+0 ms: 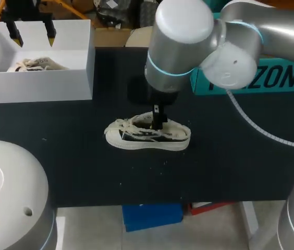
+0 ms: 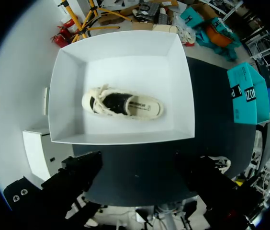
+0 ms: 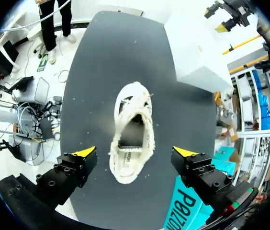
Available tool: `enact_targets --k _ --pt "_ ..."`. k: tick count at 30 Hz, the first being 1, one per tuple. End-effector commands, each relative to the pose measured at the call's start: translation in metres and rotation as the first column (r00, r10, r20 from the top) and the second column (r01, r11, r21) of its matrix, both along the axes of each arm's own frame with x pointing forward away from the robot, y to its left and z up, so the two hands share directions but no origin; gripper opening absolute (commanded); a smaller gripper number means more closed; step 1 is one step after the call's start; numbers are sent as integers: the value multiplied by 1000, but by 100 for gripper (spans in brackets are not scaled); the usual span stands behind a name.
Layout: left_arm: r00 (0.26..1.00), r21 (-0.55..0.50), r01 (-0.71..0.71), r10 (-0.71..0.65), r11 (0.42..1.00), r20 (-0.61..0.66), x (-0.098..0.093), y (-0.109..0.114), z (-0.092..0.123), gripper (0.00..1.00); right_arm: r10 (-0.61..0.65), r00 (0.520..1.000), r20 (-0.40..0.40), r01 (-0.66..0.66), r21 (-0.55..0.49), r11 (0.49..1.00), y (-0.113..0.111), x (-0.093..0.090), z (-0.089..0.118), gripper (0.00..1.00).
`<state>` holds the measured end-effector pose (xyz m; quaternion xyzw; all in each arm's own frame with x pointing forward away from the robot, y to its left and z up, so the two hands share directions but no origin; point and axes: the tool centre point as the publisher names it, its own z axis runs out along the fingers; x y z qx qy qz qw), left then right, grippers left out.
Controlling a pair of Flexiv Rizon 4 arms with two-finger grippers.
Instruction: Take the shoe out of the shoebox, open the shoe tongue, remove and reinsert the insole, then place the shoe into the shoebox
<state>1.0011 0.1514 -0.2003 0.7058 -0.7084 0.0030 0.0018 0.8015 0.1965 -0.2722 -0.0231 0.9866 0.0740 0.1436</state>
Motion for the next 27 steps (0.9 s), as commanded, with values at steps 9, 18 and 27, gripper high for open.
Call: enact_targets --k 9,18,27 --pt "1000 3 -2 2 1000 -1 0 -1 0 100 16 997 74 -42 369 928 -70 -5 -25 100" --pt "1000 3 -2 2 1000 -1 0 -1 0 100 16 997 74 -42 369 928 -70 -5 -25 100" --pt "1000 3 -2 2 1000 -1 0 -1 0 100 16 997 74 -42 369 928 -70 -5 -25 100"
